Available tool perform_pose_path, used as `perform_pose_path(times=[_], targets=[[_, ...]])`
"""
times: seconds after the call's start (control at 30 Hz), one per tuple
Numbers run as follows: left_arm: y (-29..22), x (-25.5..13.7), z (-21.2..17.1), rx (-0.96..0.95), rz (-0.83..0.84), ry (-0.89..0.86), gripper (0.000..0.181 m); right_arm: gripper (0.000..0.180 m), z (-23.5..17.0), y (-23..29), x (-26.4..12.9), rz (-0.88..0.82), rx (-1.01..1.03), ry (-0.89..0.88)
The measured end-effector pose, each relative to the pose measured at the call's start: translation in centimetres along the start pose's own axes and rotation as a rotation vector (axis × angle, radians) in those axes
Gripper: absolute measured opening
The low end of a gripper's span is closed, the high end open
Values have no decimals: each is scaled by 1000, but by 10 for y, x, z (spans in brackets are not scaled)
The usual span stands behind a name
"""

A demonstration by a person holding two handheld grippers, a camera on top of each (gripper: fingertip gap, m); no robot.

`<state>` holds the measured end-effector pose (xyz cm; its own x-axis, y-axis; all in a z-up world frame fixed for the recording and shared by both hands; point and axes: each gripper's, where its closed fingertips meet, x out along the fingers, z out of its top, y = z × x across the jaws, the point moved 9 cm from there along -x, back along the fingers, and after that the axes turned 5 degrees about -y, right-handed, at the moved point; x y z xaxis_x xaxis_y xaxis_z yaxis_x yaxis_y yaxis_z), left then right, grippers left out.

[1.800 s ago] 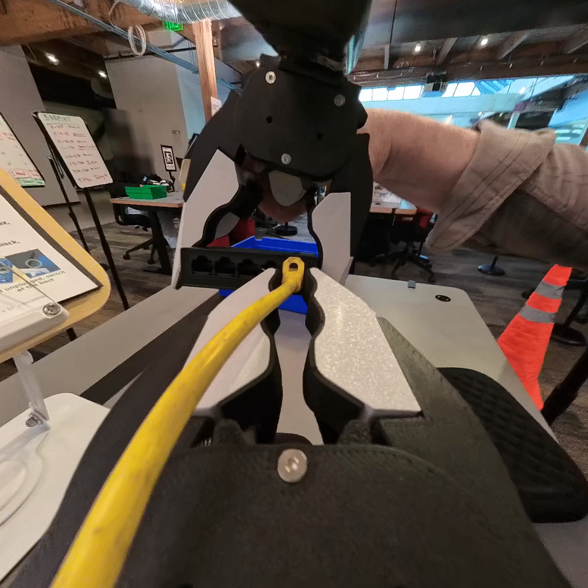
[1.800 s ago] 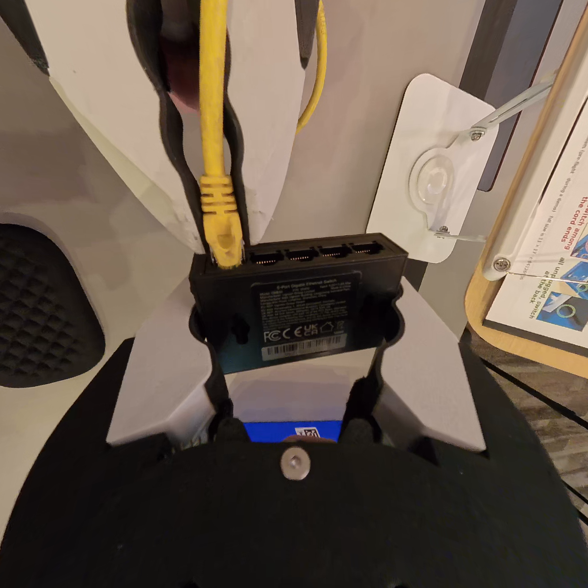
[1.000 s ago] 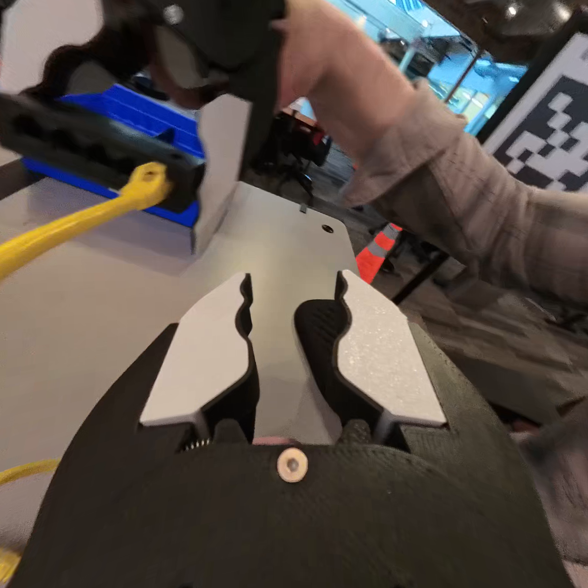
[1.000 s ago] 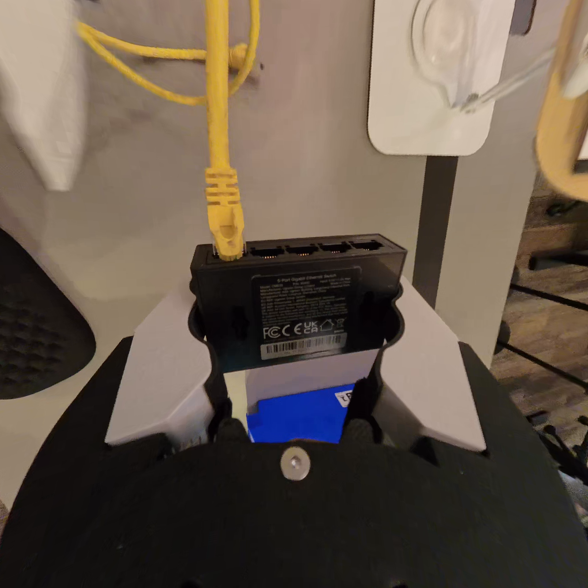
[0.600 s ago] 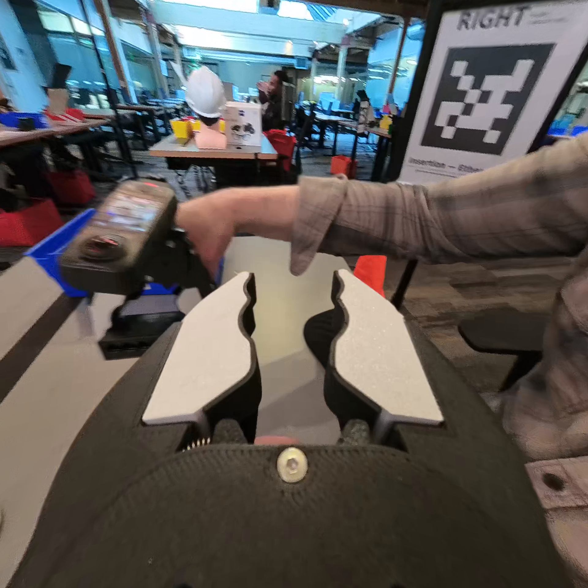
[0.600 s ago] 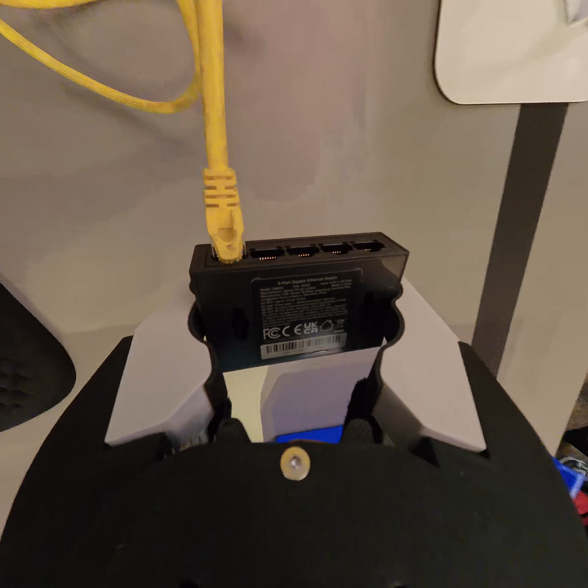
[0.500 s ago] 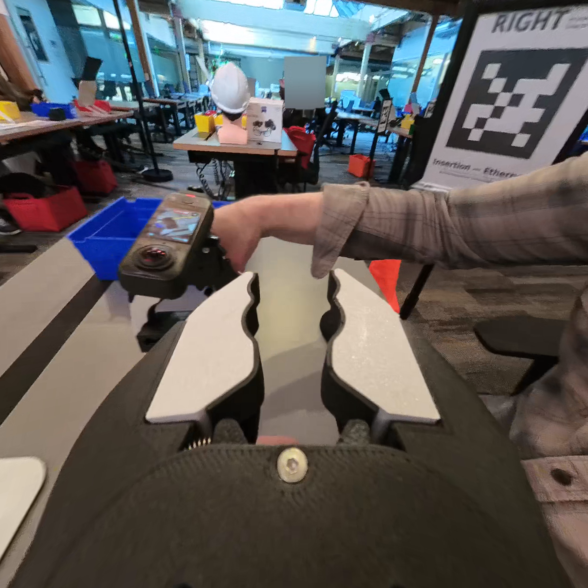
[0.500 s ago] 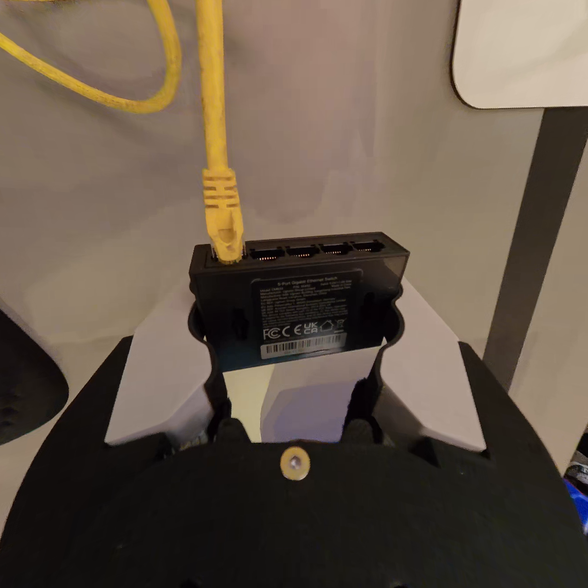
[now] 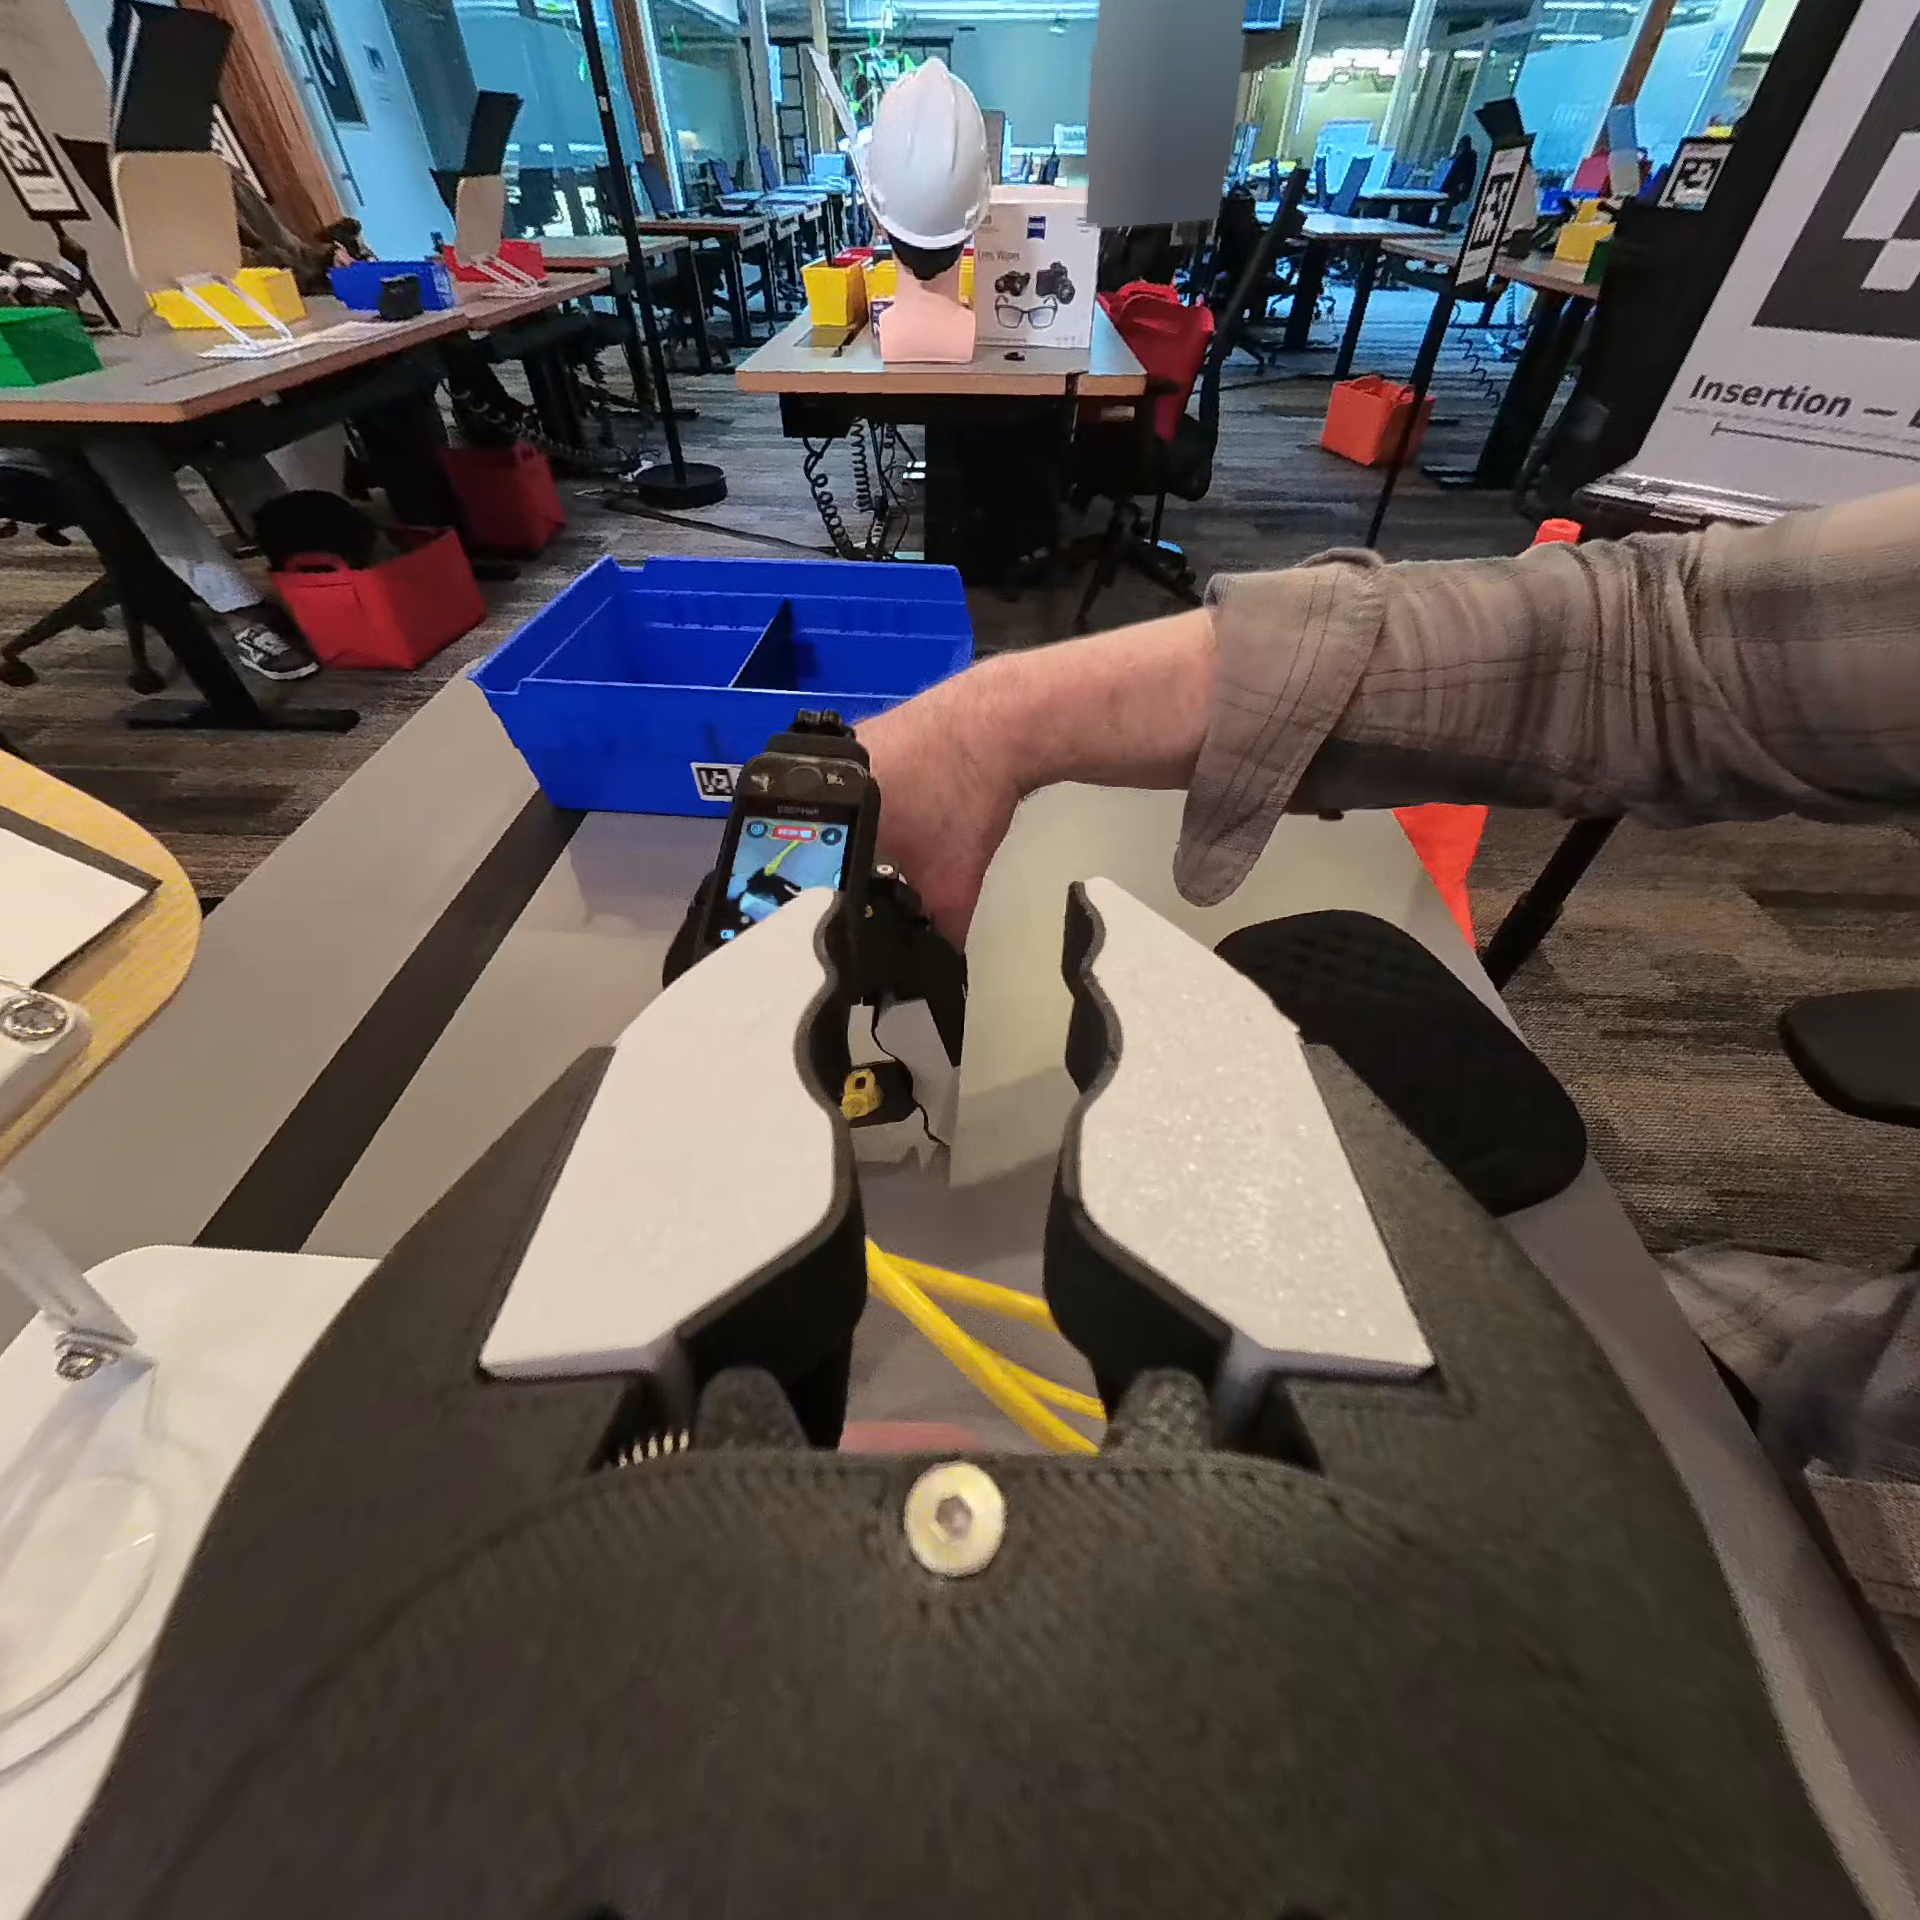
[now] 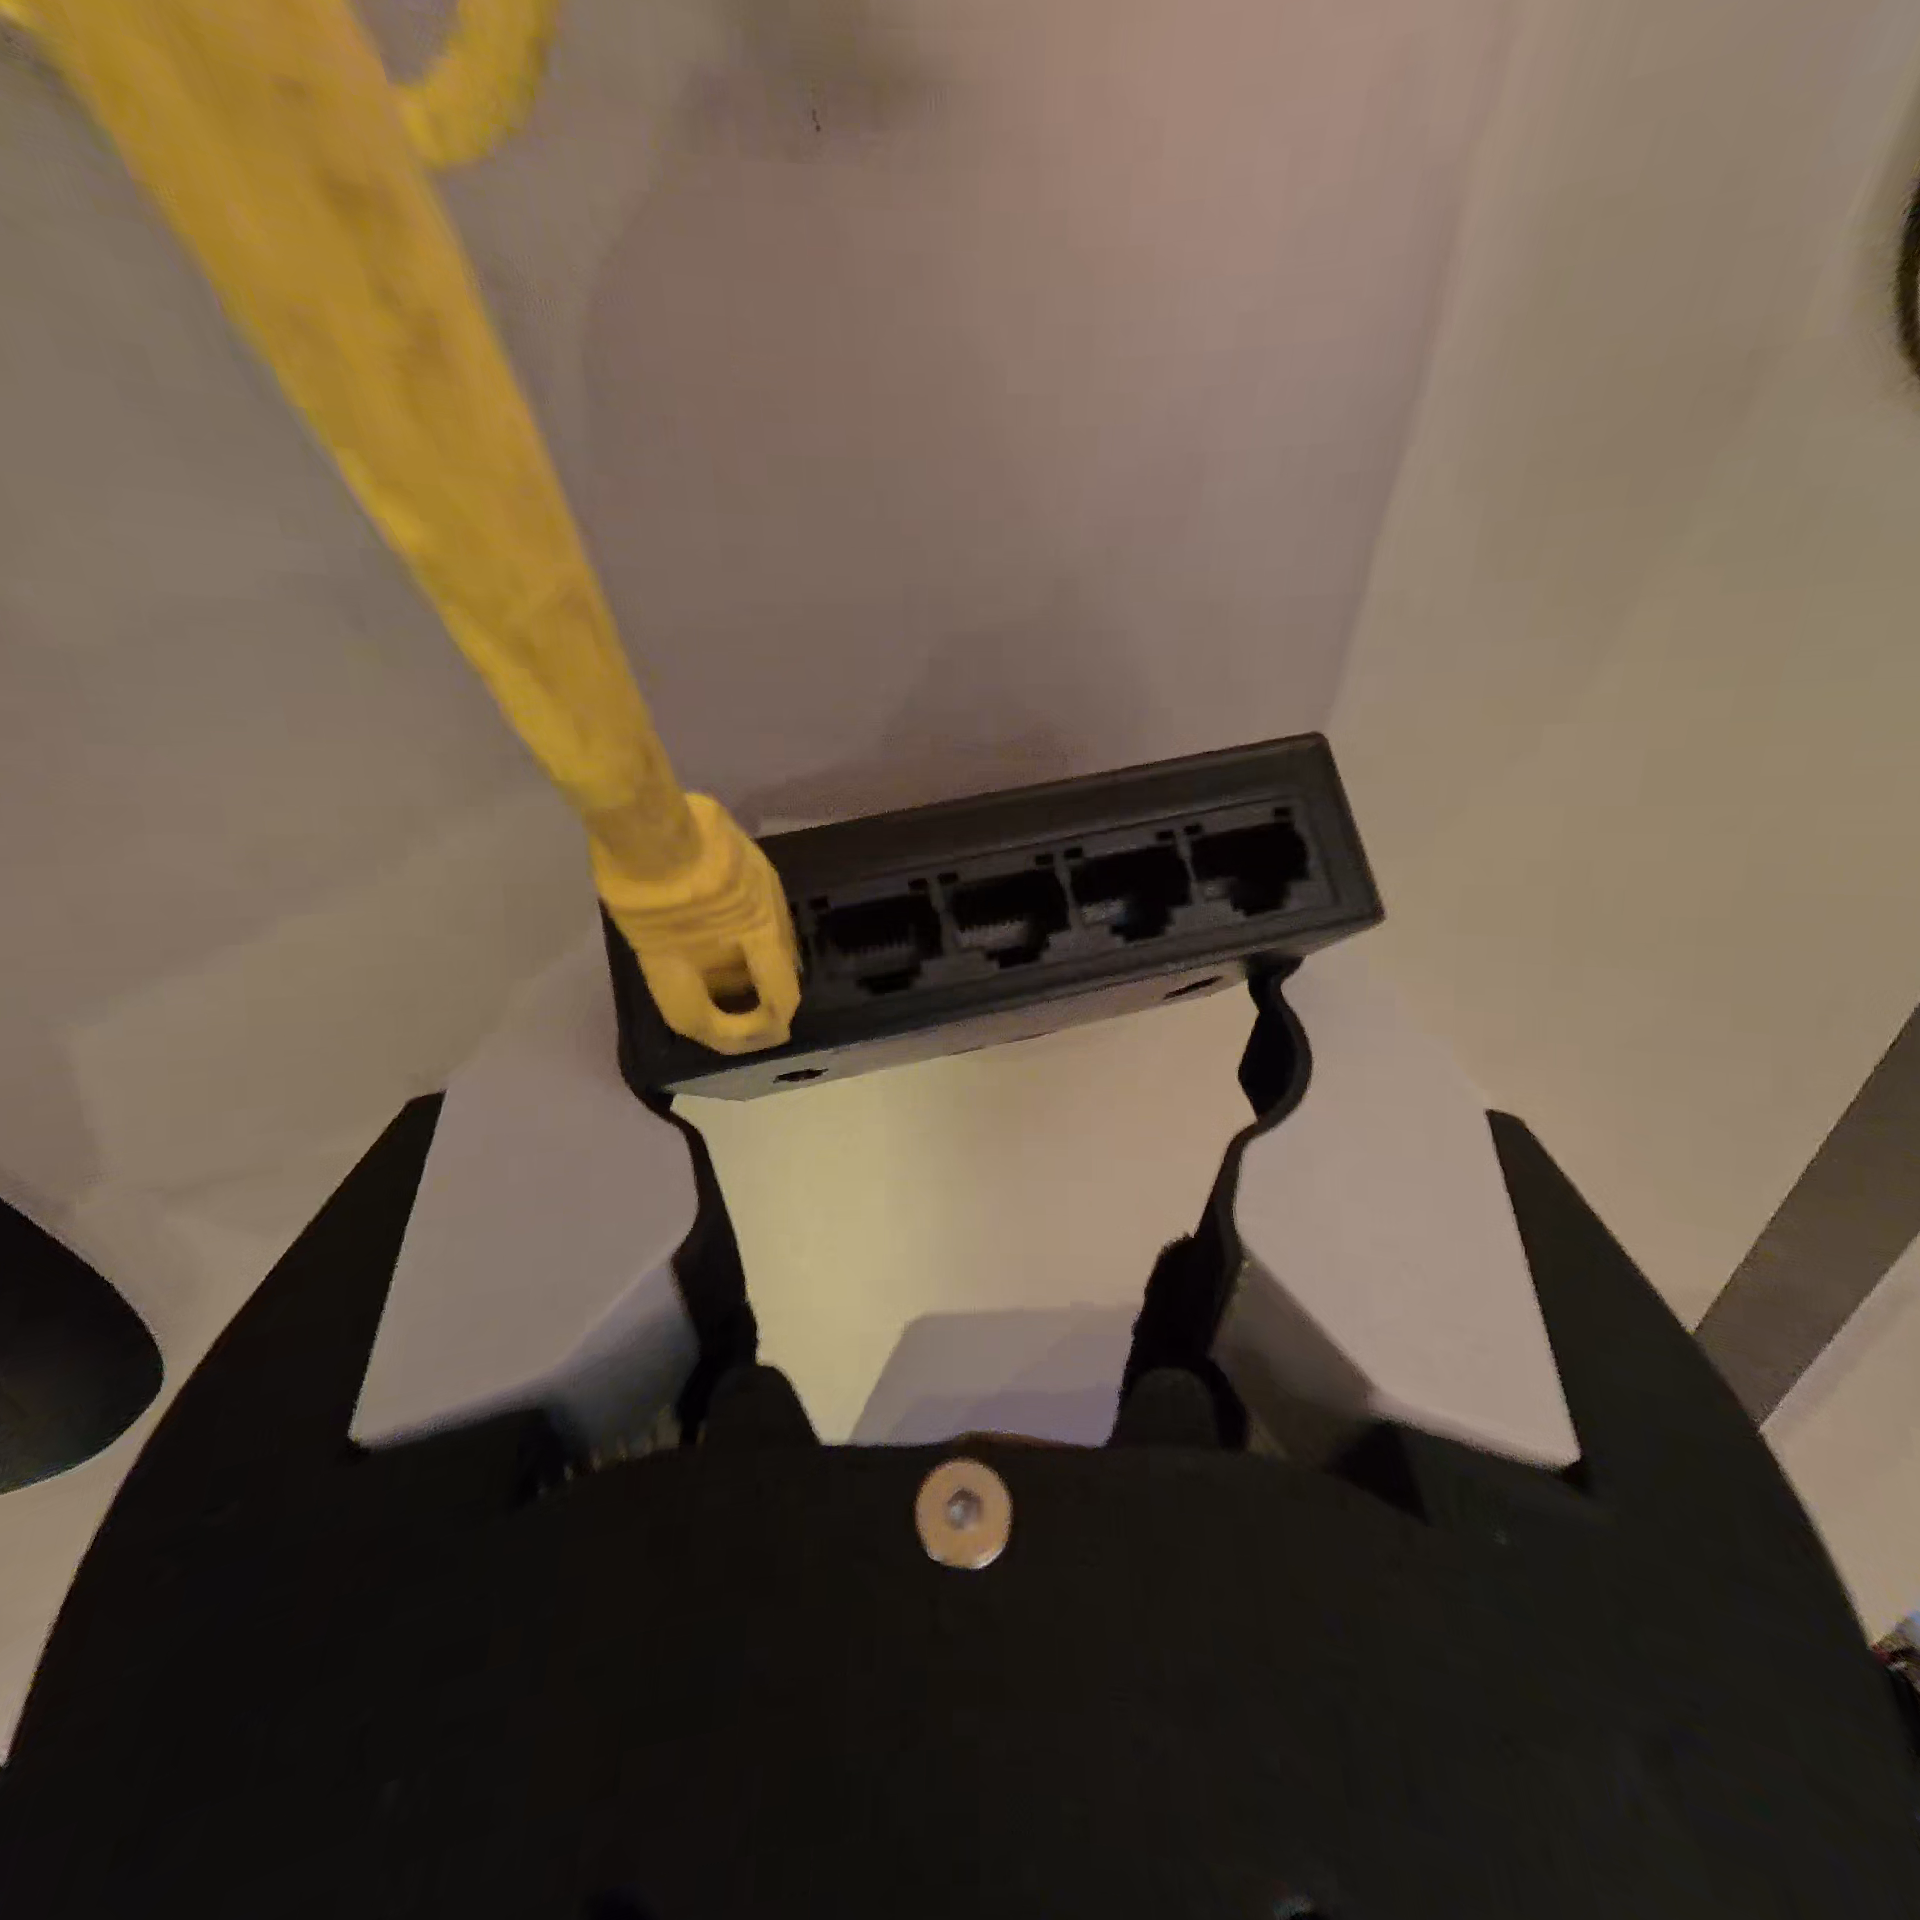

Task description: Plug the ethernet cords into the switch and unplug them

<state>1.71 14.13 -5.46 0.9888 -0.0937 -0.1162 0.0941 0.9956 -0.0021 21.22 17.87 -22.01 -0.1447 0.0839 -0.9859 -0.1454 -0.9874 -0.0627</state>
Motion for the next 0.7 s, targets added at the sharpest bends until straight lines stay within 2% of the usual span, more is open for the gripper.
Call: perform_pose_path(times=[0.43,0.6,0.7], targets=[[7,-19,10,12,46,-34,38,104,9,3,-1,163,51,-25],[7,-21,12,18,54,-37,39,103,12,3,-7,160,55,-18],[8,-24,14,24,65,-44,39,105,15,2,-23,127,58,-48]])
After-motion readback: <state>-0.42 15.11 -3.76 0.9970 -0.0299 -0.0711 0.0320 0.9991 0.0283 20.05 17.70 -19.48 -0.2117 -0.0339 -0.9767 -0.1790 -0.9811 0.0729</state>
